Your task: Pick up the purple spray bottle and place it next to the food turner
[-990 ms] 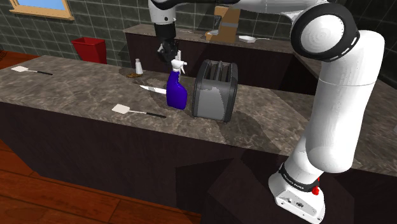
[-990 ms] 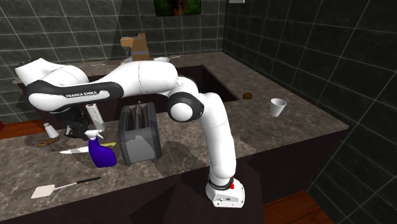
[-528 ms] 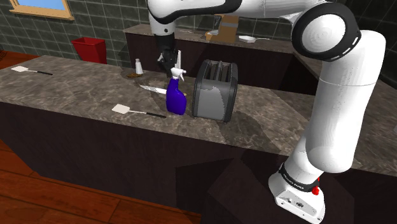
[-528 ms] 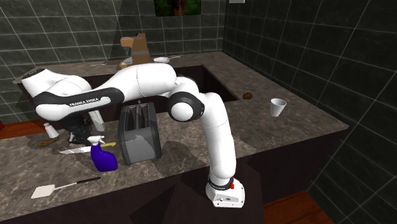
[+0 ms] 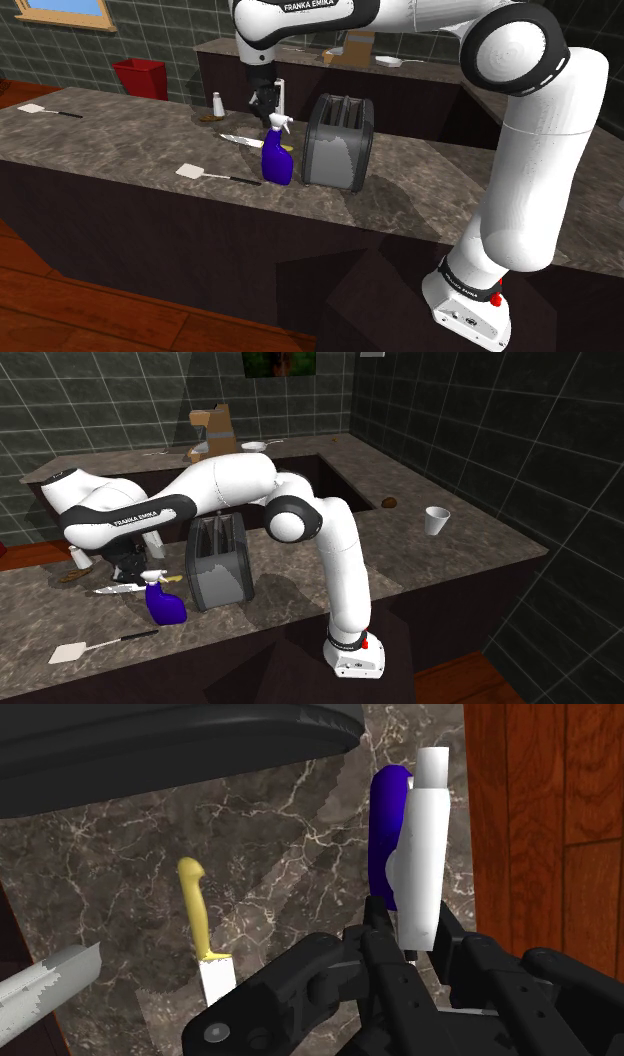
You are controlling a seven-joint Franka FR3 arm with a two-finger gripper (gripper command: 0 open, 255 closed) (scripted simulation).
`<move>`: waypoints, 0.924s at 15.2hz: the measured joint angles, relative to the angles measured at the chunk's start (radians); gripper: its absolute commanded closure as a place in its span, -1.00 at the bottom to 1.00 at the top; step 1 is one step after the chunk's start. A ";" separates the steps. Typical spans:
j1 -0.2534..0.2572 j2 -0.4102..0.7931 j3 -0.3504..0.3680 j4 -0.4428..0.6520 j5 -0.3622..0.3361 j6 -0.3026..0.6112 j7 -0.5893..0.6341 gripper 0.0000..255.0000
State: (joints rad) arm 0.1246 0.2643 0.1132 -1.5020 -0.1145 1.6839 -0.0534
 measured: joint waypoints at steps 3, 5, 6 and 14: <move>0.000 0.000 0.000 -0.001 0.000 0.000 0.000 -1.00; 0.000 0.000 0.000 0.000 0.000 0.001 0.000 -1.00; 0.000 0.000 0.000 0.000 0.000 0.001 0.000 -1.00; 0.009 0.030 0.003 0.149 -0.003 -0.119 -0.002 -1.00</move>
State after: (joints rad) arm 0.1341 0.2939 0.1162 -1.3528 -0.1170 1.5653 -0.0555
